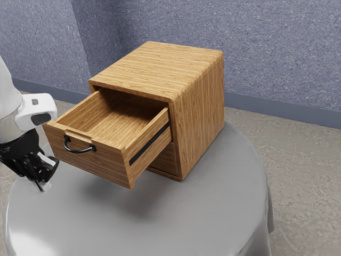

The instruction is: Push the drawer handle with one arm to close the drawer

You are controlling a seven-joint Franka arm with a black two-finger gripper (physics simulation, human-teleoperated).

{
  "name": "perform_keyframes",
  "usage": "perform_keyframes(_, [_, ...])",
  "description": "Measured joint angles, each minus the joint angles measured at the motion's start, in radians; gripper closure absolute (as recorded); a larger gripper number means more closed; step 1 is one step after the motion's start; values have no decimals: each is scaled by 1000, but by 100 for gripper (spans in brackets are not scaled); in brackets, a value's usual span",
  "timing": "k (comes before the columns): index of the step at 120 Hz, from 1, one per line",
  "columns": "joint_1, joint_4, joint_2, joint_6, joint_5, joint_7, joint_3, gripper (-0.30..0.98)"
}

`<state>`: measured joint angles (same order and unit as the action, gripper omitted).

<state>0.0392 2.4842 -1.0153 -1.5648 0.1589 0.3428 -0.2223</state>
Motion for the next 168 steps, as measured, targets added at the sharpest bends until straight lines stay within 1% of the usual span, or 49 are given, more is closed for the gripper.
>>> perform_keyframes(43, [1,-9,84,-80,-11,63,20,78])
perform_keyframes(84, [1,-28,178,-145,-70,96,75,78])
perform_keyframes(111, [1,-27,200,-177,-101,109,110,78])
perform_keyframes(127, [1,-26,237,-203,-123,113,131,78])
perform_keyframes(168, [0,-26,295,-292,-138,112,145,78])
